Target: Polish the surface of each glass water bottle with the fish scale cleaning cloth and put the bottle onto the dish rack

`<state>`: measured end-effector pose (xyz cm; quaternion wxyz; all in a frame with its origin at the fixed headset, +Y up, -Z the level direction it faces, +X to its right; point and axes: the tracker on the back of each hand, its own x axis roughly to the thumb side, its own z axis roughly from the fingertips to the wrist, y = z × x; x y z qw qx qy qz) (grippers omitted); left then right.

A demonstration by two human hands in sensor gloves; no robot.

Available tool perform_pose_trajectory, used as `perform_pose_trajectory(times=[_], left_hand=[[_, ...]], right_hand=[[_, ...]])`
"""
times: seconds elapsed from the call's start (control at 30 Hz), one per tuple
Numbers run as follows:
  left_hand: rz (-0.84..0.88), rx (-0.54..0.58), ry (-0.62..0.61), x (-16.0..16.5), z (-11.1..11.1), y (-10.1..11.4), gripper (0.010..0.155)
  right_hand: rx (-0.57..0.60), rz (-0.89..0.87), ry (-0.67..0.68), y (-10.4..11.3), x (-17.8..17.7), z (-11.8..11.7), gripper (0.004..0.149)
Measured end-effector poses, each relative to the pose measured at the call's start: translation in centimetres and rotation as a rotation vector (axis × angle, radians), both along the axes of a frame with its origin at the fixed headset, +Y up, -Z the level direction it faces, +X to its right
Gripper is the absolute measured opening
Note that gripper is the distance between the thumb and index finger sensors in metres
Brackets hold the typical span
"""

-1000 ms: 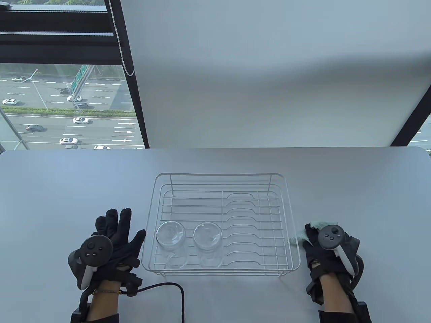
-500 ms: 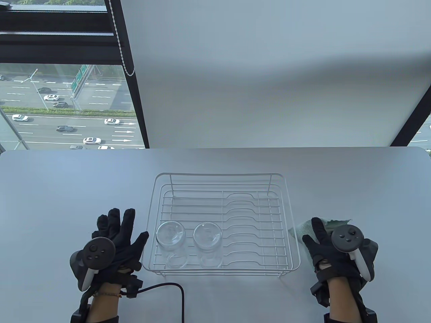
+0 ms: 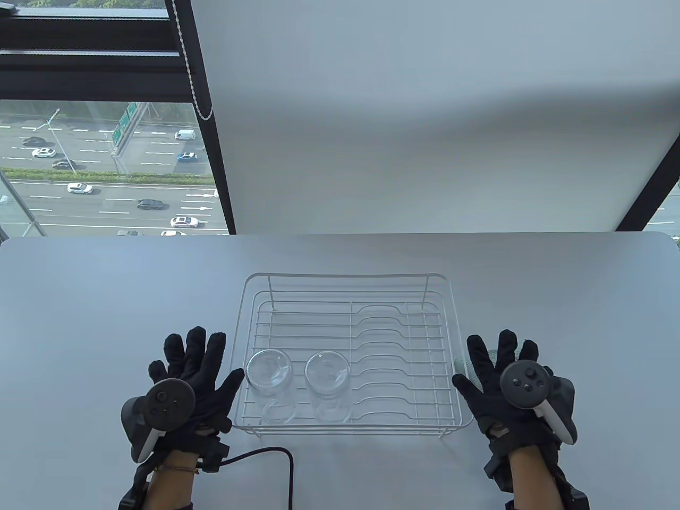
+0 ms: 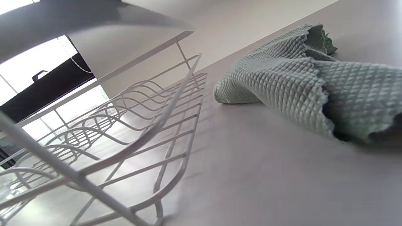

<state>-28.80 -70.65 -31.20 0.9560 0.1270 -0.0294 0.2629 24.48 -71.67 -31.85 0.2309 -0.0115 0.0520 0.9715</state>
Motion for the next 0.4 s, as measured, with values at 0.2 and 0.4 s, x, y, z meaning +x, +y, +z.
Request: perform_pose_trajectory(times=[0.2, 0.4], left_hand=[[-0.006, -0.005, -0.015, 0.11, 0.11, 0.05, 0.076], [-0.005, -0.015, -0.020, 0.21, 0.03, -0.13, 0.076]], right_hand=[[0.006, 0.026, 0.003, 0.10, -0.11, 0.08, 0.073], [-0.001, 0.027, 0.002, 0.00, -0.16, 0.05, 0.073]])
